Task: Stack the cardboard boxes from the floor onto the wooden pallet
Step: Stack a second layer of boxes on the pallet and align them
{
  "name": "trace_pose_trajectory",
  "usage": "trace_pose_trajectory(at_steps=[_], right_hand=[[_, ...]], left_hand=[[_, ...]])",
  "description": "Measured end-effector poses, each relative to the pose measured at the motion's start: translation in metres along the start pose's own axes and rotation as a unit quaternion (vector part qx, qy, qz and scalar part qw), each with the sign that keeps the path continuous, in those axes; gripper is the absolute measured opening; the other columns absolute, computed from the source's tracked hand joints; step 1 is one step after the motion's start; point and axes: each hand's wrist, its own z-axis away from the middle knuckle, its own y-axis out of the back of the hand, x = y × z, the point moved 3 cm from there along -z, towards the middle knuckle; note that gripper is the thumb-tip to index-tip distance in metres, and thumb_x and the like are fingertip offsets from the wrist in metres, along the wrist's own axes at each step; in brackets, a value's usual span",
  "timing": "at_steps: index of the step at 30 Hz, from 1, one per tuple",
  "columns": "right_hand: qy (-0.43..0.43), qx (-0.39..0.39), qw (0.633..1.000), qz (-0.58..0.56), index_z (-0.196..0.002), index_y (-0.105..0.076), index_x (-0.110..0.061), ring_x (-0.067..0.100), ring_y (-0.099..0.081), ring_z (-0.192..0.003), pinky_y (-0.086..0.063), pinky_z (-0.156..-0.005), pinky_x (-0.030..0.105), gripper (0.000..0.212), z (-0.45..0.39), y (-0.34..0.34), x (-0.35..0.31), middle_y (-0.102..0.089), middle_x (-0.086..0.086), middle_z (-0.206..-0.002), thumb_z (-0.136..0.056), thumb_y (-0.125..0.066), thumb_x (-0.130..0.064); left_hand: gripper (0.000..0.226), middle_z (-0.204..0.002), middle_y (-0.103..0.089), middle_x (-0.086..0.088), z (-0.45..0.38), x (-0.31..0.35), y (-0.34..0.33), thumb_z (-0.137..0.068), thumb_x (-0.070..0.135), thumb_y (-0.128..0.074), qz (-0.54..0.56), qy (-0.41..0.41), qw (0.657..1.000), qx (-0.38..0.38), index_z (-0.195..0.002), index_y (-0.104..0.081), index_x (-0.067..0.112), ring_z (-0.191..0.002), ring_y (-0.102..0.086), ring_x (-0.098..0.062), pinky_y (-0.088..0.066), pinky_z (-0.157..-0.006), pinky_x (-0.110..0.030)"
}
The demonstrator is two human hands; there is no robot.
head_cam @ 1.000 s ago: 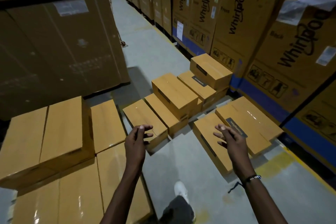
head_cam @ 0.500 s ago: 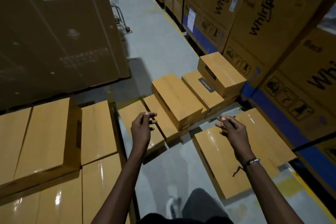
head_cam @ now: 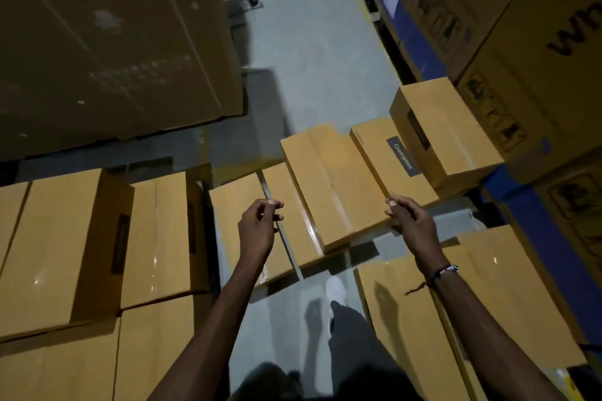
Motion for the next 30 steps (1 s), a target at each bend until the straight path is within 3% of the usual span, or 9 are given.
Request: trace_pose_trajectory(at_steps=[5,9,13,17,20,23,25,28,30], right_hand=[[-0.009,-0.021,0.997,0.069,-0.129,-0.068,-0.028,0.017,-0.063,-0.121,-0.056,-0.093,0.037,0.029,-0.130,-0.010,0.026,-0.068,-0.004,-0.129,-0.101,-0.064,-0.032],[-0.043,-0.032,0.993,0.109,-0.136,-0.063,-0.026,0.018,-0.059,-0.125,-0.053,-0.103,0.044,0.037,-0.219,-0.026,0.071,-0.064,-0.005,-0.135,-0.100,-0.064,-0.033],[-0.071,-0.032,0.984,0.157,-0.146,-0.055,-0.022,0.016,-0.056,-0.125,-0.050,-0.088,0.026,0.047,-0.296,-0.049,0.136,-0.056,-0.001,-0.146,-0.101,-0.063,-0.034],[-0.062,-0.053,0.973,0.214,-0.150,-0.049,-0.020,0.021,-0.052,-0.133,-0.042,-0.102,0.033,0.055,-0.372,-0.068,0.207,-0.053,0.003,-0.150,-0.100,-0.064,-0.039],[-0.074,-0.059,0.970,0.224,-0.152,-0.046,-0.023,0.017,-0.050,-0.132,-0.040,-0.098,0.029,0.059,-0.419,-0.081,0.248,-0.050,0.000,-0.153,-0.099,-0.064,-0.043],[-0.080,-0.066,0.972,0.213,-0.151,-0.049,-0.022,0.016,-0.051,-0.134,-0.045,-0.108,0.033,0.061,-0.453,-0.093,0.276,-0.050,-0.003,-0.153,-0.097,-0.067,-0.043],[-0.076,-0.091,0.965,0.232,-0.152,-0.048,-0.023,0.019,-0.050,-0.136,-0.041,-0.115,0.042,0.067,-0.466,-0.101,0.288,-0.050,-0.001,-0.154,-0.094,-0.067,-0.050],[-0.080,-0.118,0.957,0.253,-0.150,-0.048,-0.029,0.023,-0.051,-0.136,-0.041,-0.114,0.046,0.083,-0.479,-0.109,0.299,-0.054,-0.002,-0.151,-0.080,-0.060,-0.072],[-0.086,-0.137,0.960,0.227,-0.147,-0.049,-0.033,0.021,-0.056,-0.129,-0.045,-0.108,0.046,0.071,-0.479,-0.110,0.302,-0.060,-0.006,-0.142,-0.086,-0.060,-0.066]], left_hand=[[0.021,-0.109,-0.071,0.009,-0.089,-0.029,-0.070,-0.109,0.034,-0.053,-0.034,0.041,0.999,-0.009,-0.112,-0.069,0.021,-0.088,-0.069,0.003,-0.062,-0.078,-0.039],[0.025,-0.104,-0.065,0.012,-0.152,-0.085,-0.122,-0.107,0.038,-0.057,-0.053,0.090,0.994,-0.030,-0.122,-0.063,0.019,-0.089,-0.067,-0.009,-0.061,-0.086,-0.048],[0.045,-0.134,-0.060,0.000,-0.212,-0.169,-0.171,-0.102,0.053,-0.059,-0.078,0.135,0.986,-0.066,-0.135,-0.055,0.023,-0.120,-0.060,-0.024,-0.053,-0.103,-0.055],[0.066,-0.152,-0.050,-0.007,-0.263,-0.245,-0.214,-0.100,0.054,-0.062,-0.077,0.164,0.981,-0.069,-0.152,-0.042,0.018,-0.132,-0.053,-0.026,-0.049,-0.108,-0.045],[0.076,-0.157,-0.045,-0.008,-0.296,-0.295,-0.238,-0.099,0.053,-0.063,-0.074,0.169,0.981,-0.066,-0.158,-0.032,0.017,-0.137,-0.050,-0.026,-0.043,-0.095,-0.032],[0.085,-0.160,-0.042,-0.009,-0.318,-0.331,-0.254,-0.098,0.054,-0.066,-0.074,0.178,0.978,-0.073,-0.163,-0.024,0.018,-0.139,-0.050,-0.027,-0.042,-0.100,-0.032],[0.086,-0.160,-0.043,-0.009,-0.325,-0.343,-0.262,-0.097,0.053,-0.067,-0.068,0.186,0.977,-0.082,-0.163,-0.023,0.020,-0.139,-0.050,-0.028,-0.045,-0.110,-0.039],[0.085,-0.163,-0.039,-0.012,-0.326,-0.343,-0.272,-0.099,0.046,-0.068,-0.067,0.178,0.978,-0.082,-0.163,-0.022,0.017,-0.147,-0.041,-0.028,-0.039,-0.118,-0.040],[0.086,-0.165,-0.035,-0.012,-0.326,-0.338,-0.276,-0.099,0.042,-0.070,-0.062,0.179,0.979,-0.074,-0.164,-0.020,0.014,-0.150,-0.037,-0.028,-0.036,-0.120,-0.039]])
